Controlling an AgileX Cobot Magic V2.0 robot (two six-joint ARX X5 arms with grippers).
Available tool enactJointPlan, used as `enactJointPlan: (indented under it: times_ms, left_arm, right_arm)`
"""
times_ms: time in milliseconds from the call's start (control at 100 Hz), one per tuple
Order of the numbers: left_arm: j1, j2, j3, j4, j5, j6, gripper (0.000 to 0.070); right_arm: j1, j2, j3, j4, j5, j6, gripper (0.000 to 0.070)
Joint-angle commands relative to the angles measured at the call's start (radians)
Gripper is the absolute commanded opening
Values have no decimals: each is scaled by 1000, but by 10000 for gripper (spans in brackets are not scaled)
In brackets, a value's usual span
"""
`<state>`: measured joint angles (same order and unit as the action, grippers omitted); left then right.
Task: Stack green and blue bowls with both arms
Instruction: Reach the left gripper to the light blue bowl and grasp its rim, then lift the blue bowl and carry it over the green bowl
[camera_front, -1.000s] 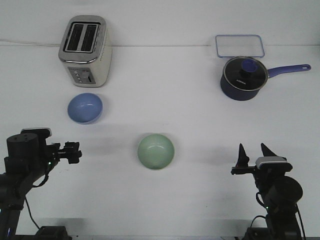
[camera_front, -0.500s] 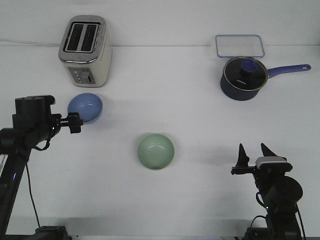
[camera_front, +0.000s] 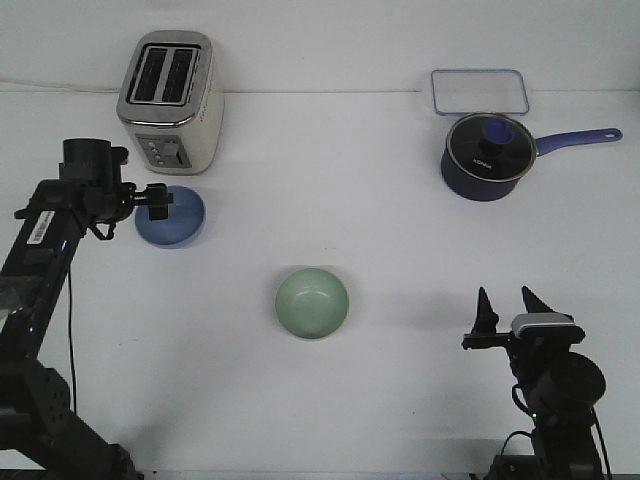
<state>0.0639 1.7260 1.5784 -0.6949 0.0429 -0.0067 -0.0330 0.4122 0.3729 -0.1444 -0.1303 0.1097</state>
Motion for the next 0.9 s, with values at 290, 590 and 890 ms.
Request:
enactJointPlan:
  times_ms: [290, 590, 890]
  left_arm:
    - [61, 159, 24, 51, -2, 18, 516]
    - [67, 247, 24, 68, -2, 17, 515]
    - [67, 270, 24, 69, -2, 14, 354]
  right_arm:
    - [1, 1, 6, 10, 0, 6, 492]
    - [1, 1, 6, 10, 0, 6, 492]
    - [1, 1, 6, 10, 1, 6, 492]
